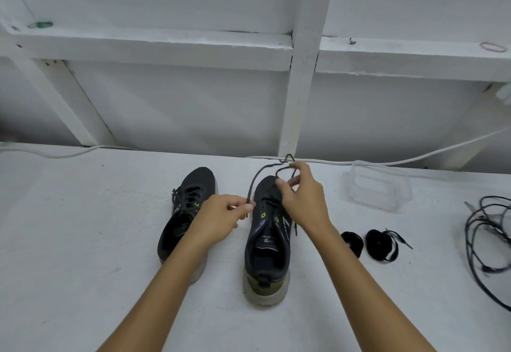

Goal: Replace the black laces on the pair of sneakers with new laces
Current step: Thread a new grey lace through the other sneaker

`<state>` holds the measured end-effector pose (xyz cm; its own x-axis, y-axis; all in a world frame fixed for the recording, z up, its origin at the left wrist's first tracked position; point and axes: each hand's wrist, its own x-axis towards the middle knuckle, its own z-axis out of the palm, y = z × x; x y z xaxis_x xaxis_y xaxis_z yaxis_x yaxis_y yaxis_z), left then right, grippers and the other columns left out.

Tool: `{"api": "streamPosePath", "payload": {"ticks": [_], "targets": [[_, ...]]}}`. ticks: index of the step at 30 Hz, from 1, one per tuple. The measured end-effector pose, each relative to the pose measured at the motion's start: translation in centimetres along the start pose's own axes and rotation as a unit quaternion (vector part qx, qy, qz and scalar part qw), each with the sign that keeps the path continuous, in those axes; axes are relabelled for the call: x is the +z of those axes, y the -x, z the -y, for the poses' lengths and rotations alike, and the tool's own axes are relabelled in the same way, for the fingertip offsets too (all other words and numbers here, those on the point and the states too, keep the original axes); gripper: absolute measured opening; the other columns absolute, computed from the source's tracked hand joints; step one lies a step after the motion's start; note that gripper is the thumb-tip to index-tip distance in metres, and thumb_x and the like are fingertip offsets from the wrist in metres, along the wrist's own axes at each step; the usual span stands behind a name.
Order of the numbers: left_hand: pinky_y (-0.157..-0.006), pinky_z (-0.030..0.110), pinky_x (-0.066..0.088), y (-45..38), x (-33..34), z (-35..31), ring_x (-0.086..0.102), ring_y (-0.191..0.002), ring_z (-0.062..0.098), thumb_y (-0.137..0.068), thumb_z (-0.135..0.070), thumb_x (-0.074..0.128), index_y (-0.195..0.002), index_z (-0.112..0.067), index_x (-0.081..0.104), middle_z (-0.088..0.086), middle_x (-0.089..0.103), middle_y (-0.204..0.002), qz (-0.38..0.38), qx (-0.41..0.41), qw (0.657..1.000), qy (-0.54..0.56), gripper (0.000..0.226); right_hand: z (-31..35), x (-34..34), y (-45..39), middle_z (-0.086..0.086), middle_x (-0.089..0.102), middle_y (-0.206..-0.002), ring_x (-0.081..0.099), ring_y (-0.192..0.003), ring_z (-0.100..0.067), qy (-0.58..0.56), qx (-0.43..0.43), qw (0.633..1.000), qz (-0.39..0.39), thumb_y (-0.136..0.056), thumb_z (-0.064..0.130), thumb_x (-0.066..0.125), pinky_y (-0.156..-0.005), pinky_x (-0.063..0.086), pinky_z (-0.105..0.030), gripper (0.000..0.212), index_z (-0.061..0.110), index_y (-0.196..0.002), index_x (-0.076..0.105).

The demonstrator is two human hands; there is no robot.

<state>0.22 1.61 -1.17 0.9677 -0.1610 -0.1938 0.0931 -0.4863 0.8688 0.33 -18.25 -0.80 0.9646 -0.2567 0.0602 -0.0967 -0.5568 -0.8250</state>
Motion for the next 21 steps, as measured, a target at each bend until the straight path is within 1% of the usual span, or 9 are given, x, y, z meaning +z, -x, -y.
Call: {"api": "streamPosePath", "payload": {"ticks": [2,3,6,9,10,13,17,19,21], "targets": [[-0.068,0.017,0.054,0.0,1.2,0.3,0.071,-0.081,0.011,-0.093,-0.021,0.068,-0.093,-0.028,0.077,-0.003,0.075,-0.081,-0.053,-0.020,0.995,0.085,0.011,-0.5,0.3,1.4,0.012,0.066,-0.084,0.061,-0.079,-0.002,0.003,0.021,0.999,0.035,-0.095,0.030,0.065,-0.075,0.042,-0.023,0.014,0.022,-0.107,0.068],[-0.069,0.017,0.054,-0.1,1.7,0.5,0.072,-0.082,0.013,-0.092,-0.016,0.068,-0.092,-0.026,0.076,-0.001,0.075,-0.081,-0.075,-0.031,0.990,0.118,0.012,-0.9,0.6,1.8,0.012,0.069,-0.084,0.062,-0.080,-0.002,0.025,0.029,0.996,0.075,-0.096,0.030,0.065,-0.075,0.043,-0.022,0.012,0.021,-0.099,0.072],[-0.075,0.021,0.056,-0.2,3.2,1.0,0.074,-0.084,0.016,-0.090,-0.006,0.069,-0.094,-0.016,0.071,0.006,0.075,-0.086,-0.115,-0.053,0.974,0.189,0.012,-1.7,1.2,2.0,0.008,0.073,-0.093,0.065,-0.088,-0.008,0.052,0.049,0.987,0.147,-0.096,0.023,0.064,-0.079,0.045,-0.018,0.015,0.021,-0.102,0.078],[-0.078,0.022,0.057,-0.3,4.0,1.1,0.073,-0.085,0.015,-0.088,-0.002,0.069,-0.092,-0.012,0.068,0.008,0.075,-0.086,-0.143,-0.059,0.961,0.229,0.011,-1.9,1.5,1.6,0.010,0.070,-0.088,0.064,-0.081,0.000,0.032,0.063,0.985,0.161,-0.095,0.020,0.066,-0.070,0.046,-0.010,0.017,0.020,-0.107,0.078],[-0.077,0.021,0.056,-0.4,4.1,1.1,0.073,-0.085,0.015,-0.088,-0.003,0.070,-0.090,-0.013,0.068,0.007,0.075,-0.085,-0.148,-0.056,0.960,0.230,0.010,-2.0,1.6,1.6,0.011,0.071,-0.087,0.064,-0.080,0.002,0.023,0.068,0.984,0.161,-0.094,0.020,0.068,-0.070,0.048,-0.009,0.017,0.021,-0.107,0.078],[-0.071,0.011,0.051,-0.6,4.5,1.1,0.072,-0.083,0.011,-0.089,-0.007,0.071,-0.088,-0.015,0.070,0.002,0.075,-0.084,-0.157,-0.040,0.967,0.198,0.007,-2.6,1.8,1.7,0.011,0.076,-0.095,0.068,-0.086,0.001,-0.006,0.066,0.987,0.150,-0.091,0.024,0.073,-0.084,0.055,-0.018,0.018,0.024,-0.107,0.080],[-0.073,0.008,0.049,-0.9,4.6,1.2,0.068,-0.080,-0.001,-0.089,-0.008,0.071,-0.089,-0.013,0.070,-0.003,0.074,-0.085,-0.146,-0.011,0.979,0.144,0.005,-2.7,1.7,2.0,0.011,0.077,-0.087,0.069,-0.083,0.000,-0.058,0.058,0.986,0.142,-0.089,0.026,0.076,-0.076,0.053,-0.013,0.015,0.031,-0.103,0.080],[-0.070,0.004,0.046,-0.9,4.6,1.2,0.063,-0.073,-0.010,-0.089,-0.008,0.071,-0.088,-0.012,0.069,-0.006,0.071,-0.083,-0.152,0.005,0.983,0.107,0.004,-2.8,2.0,2.0,0.009,0.077,-0.084,0.069,-0.082,-0.002,-0.062,0.050,0.988,0.136,-0.089,0.028,0.076,-0.076,0.052,-0.014,0.015,0.034,-0.102,0.080],[-0.069,0.003,0.044,-0.8,4.6,1.3,0.061,-0.071,-0.012,-0.089,-0.009,0.071,-0.087,-0.013,0.068,-0.009,0.070,-0.082,-0.163,0.013,0.982,0.094,0.005,-2.8,2.2,1.9,0.009,0.077,-0.087,0.069,-0.085,-0.003,-0.064,0.046,0.988,0.133,-0.089,0.028,0.076,-0.078,0.052,-0.014,0.016,0.034,-0.104,0.080]]}}
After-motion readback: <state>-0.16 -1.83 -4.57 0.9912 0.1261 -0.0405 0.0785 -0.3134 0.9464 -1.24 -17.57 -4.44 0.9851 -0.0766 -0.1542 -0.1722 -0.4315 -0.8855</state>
